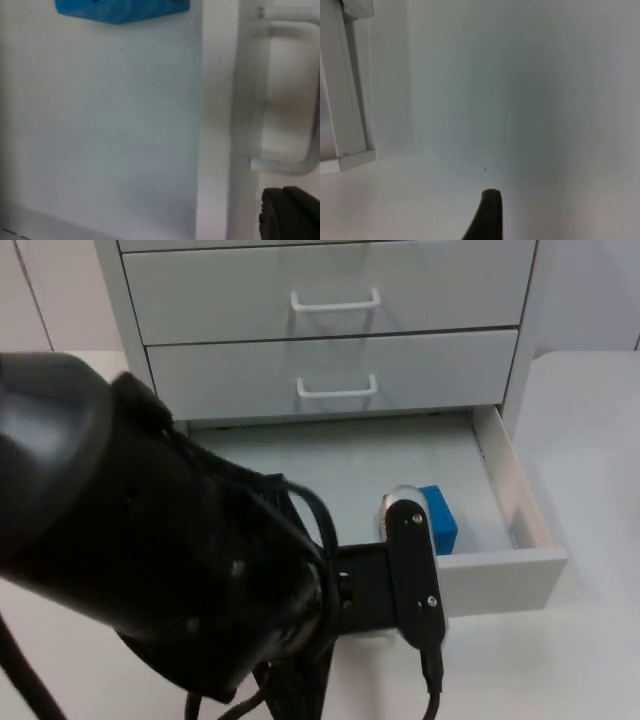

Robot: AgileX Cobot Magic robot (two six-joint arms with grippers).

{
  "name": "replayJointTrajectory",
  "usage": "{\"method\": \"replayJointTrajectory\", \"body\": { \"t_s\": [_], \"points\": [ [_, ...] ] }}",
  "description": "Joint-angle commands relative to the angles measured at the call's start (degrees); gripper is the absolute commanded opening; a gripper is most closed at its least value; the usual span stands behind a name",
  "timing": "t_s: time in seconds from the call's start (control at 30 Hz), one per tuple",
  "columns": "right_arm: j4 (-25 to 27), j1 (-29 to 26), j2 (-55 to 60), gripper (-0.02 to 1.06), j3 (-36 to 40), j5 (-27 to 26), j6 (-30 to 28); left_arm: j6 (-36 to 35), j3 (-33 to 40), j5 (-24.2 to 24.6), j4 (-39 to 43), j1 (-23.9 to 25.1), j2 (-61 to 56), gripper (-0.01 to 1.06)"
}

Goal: Open the drawer with the left hand, place the block into the drawer with the right hand, then close the drawer with the left hand.

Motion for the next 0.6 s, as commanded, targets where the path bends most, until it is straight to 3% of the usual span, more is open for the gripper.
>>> {"method": "replayJointTrajectory", "body": {
  "t_s": [0.0,0.13,0.3,0.4,0.57],
  "points": [
    [0.0,-0.1,-0.4,0.74,0.4,-0.4,-0.2,-6.1,0.1,1.2,5.8,0.1,0.9,0.0],
    [0.0,-0.1,-0.4,0.74,0.4,-0.4,-0.2,-14.0,0.1,5.3,13.8,0.1,3.0,0.0],
    [-0.1,-0.1,-0.4,0.74,0.4,-0.5,-0.2,-20.5,0.1,7.2,20.3,1.8,4.2,0.0],
    [-0.1,-0.1,-0.4,0.74,0.4,-0.6,-0.2,-24.1,0.1,8.8,20.6,2.8,4.5,0.0],
    [-0.1,-0.1,-0.4,0.74,0.4,-1.1,-0.2,-24.1,-2.2,9.4,20.6,5.4,4.5,0.0]
  ]
}}
